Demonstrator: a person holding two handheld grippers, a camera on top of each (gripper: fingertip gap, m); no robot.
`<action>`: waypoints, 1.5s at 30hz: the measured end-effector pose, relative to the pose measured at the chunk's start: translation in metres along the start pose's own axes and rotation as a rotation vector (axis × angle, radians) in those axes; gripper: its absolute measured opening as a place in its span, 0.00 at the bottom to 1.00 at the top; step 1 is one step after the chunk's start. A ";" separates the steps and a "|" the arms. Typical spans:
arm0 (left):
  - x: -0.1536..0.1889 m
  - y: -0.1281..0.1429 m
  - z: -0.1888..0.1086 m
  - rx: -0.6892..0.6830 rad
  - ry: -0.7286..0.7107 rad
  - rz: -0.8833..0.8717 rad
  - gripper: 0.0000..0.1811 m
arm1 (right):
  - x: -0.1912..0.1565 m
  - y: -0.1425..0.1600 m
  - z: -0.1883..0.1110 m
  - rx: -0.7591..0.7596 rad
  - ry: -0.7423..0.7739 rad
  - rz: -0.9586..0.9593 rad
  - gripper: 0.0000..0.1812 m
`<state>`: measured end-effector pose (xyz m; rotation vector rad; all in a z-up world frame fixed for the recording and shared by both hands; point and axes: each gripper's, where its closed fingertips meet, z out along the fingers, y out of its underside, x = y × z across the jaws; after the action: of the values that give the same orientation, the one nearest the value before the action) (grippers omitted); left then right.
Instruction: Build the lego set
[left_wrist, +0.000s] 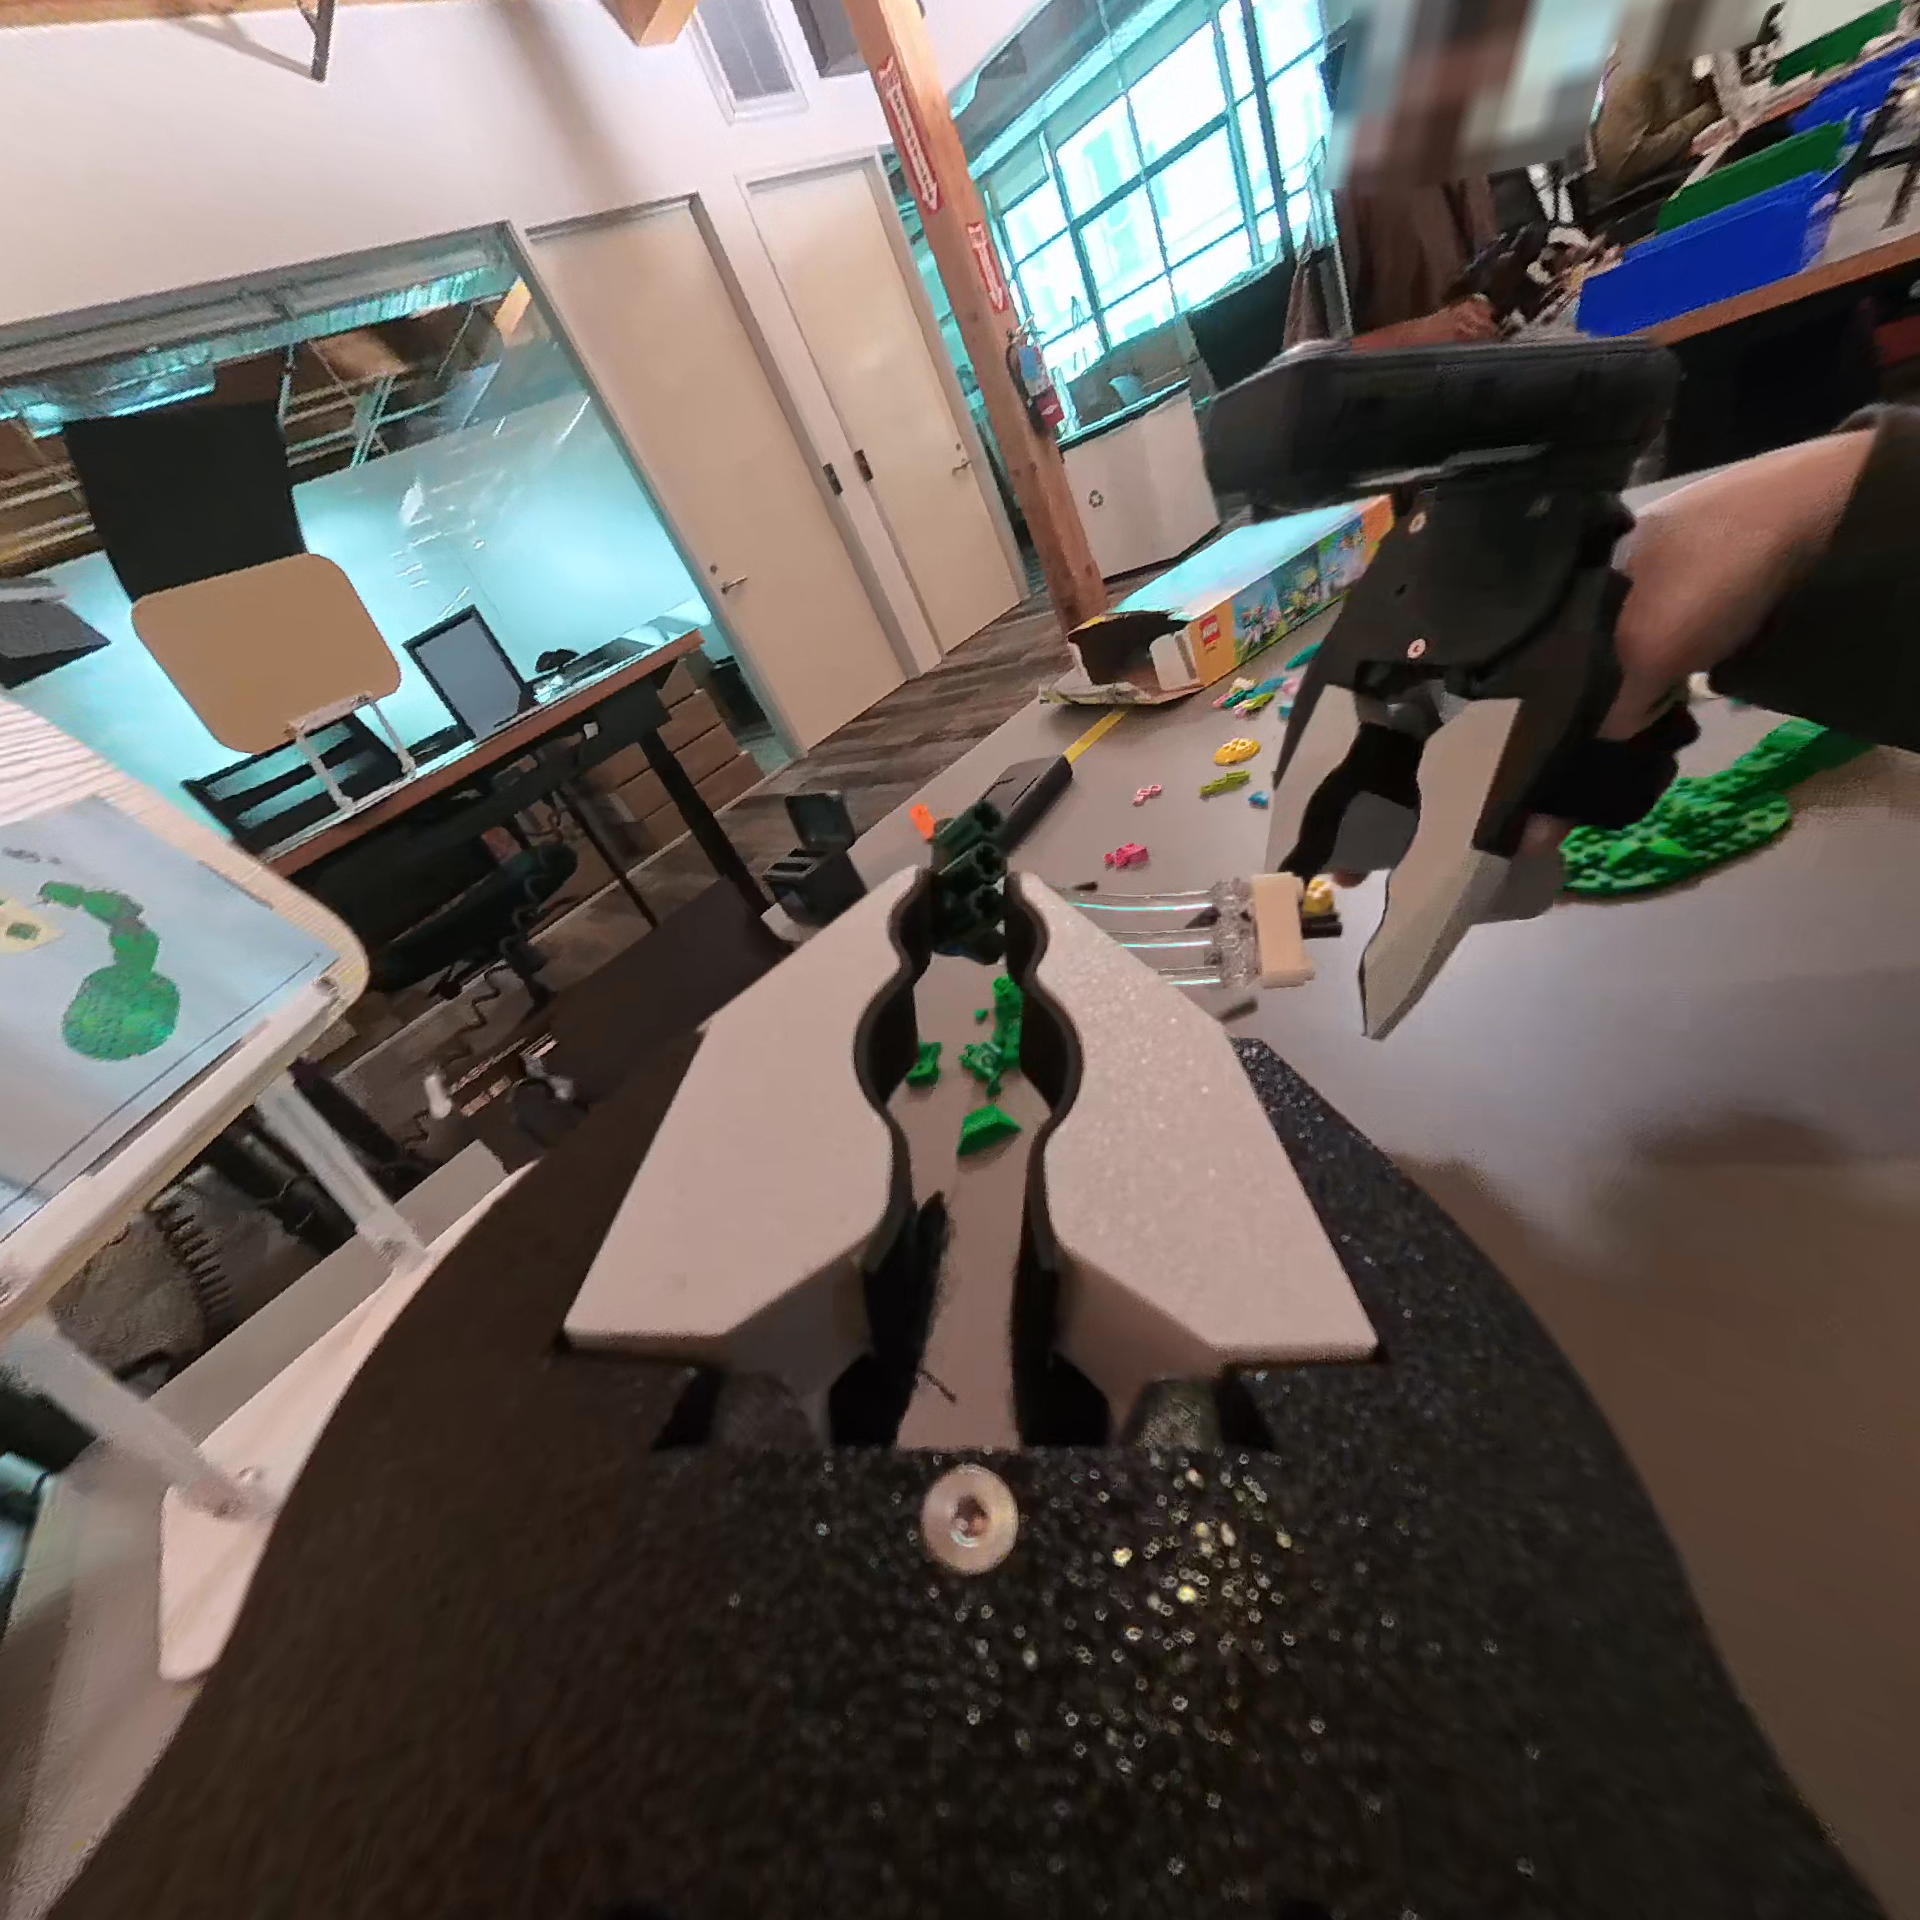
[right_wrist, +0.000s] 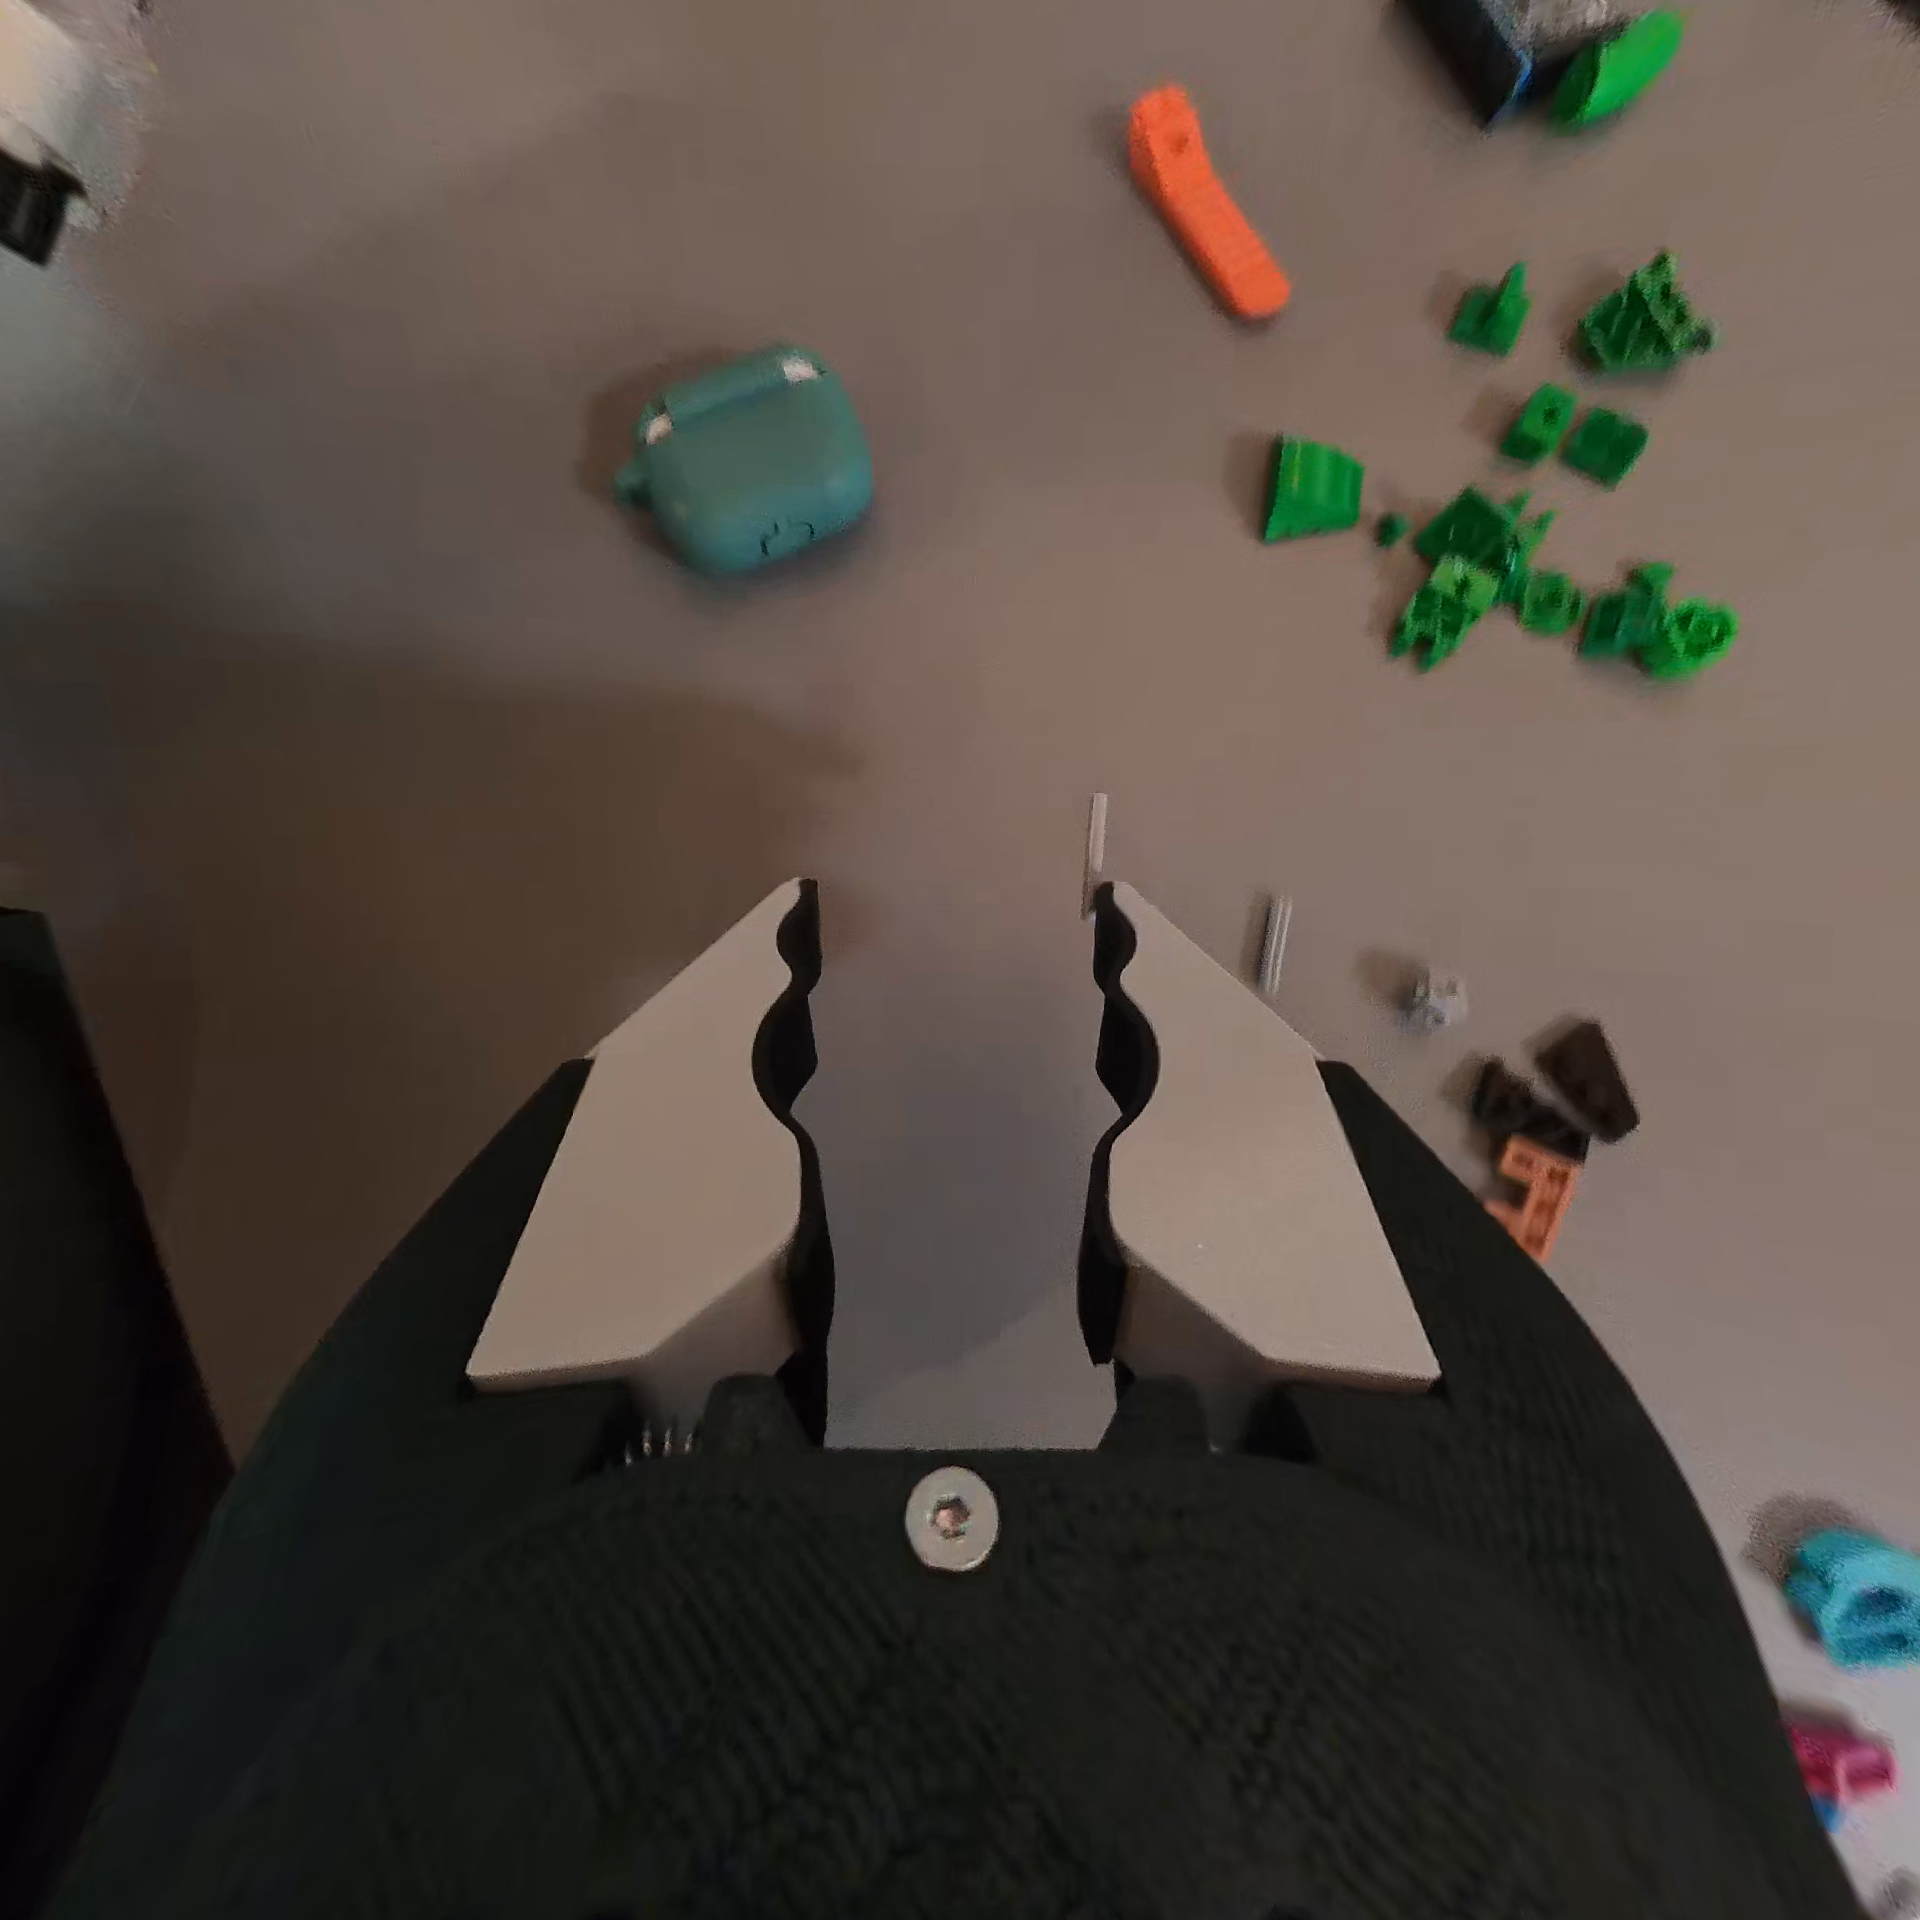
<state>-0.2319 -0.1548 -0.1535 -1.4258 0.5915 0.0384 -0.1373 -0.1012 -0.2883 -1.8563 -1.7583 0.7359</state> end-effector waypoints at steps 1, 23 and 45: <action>0.004 0.000 0.006 0.003 0.013 0.007 0.06 | 0.001 0.012 -0.002 -0.047 -0.004 0.021 0.29; 0.079 0.002 0.102 0.050 0.151 0.257 0.06 | 0.007 -0.029 -0.084 0.536 -0.271 0.296 0.20; 0.086 -0.039 0.101 0.237 0.238 -0.246 0.37 | -0.014 -0.046 -0.103 0.682 -0.474 0.328 0.03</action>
<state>-0.1076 -0.0951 -0.1503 -1.2701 0.5892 -0.3892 -0.1028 -0.1098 -0.1809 -1.5609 -1.1922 1.7628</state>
